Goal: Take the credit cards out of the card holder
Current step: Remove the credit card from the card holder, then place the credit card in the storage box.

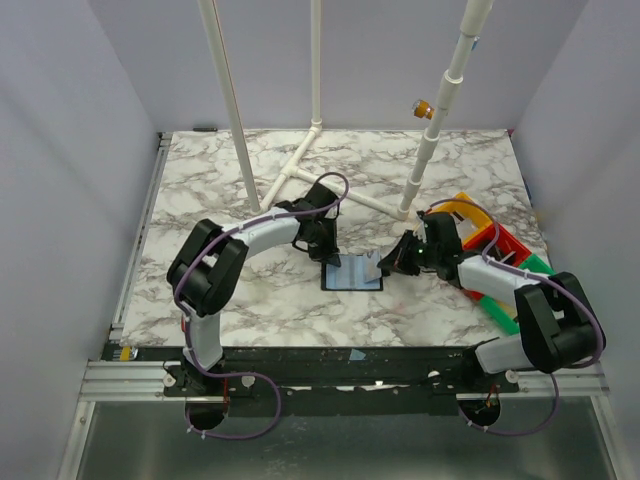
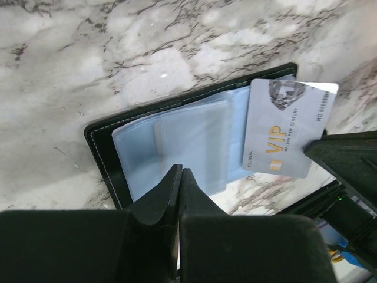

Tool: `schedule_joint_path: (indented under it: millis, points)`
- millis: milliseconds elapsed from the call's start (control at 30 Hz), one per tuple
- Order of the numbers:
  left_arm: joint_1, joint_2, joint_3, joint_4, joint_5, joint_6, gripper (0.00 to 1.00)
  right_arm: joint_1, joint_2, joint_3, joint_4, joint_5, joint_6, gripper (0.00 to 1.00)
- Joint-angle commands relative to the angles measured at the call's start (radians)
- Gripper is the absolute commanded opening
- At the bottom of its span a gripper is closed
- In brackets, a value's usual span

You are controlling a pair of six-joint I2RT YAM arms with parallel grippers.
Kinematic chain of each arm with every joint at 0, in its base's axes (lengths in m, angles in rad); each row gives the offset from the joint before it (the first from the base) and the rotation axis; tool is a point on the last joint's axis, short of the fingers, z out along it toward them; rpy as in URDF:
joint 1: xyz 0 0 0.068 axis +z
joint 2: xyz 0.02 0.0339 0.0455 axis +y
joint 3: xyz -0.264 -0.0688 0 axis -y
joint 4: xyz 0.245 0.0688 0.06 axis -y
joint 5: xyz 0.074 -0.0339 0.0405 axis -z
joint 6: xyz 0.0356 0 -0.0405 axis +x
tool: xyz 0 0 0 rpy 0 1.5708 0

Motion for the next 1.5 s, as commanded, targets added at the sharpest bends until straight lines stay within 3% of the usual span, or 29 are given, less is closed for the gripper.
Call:
schedule_joint_path:
  millis: [0, 200, 267, 633, 800, 1033, 1467]
  points:
    - [0.006, -0.075, 0.058, -0.042, -0.037, 0.025, 0.00, -0.004, -0.034, 0.048, -0.057, 0.006, -0.027, 0.01]
    - [0.005, -0.133, 0.077, -0.087, -0.077, 0.056, 0.01, -0.005, -0.069, 0.080, -0.112, -0.001, -0.028, 0.01]
    - [0.005, -0.154, 0.074, -0.099, -0.089, 0.063, 0.06, -0.004, -0.079, 0.088, -0.129, 0.000, -0.028, 0.01]
    - [0.033, -0.313, -0.006, -0.107, -0.101, 0.101, 0.93, -0.006, -0.152, 0.133, -0.232, 0.051, -0.023, 0.01]
    - [0.051, -0.383, -0.043, -0.113, -0.090, 0.123, 0.98, -0.005, -0.192, 0.156, -0.310, 0.142, -0.007, 0.00]
    - [0.062, -0.463, -0.090, -0.113, -0.070, 0.147, 0.98, -0.008, -0.210, 0.229, -0.462, 0.317, -0.003, 0.01]
    - [0.081, -0.556, -0.179, -0.088, -0.025, 0.179, 0.98, -0.129, -0.132, 0.422, -0.692, 0.659, -0.032, 0.01]
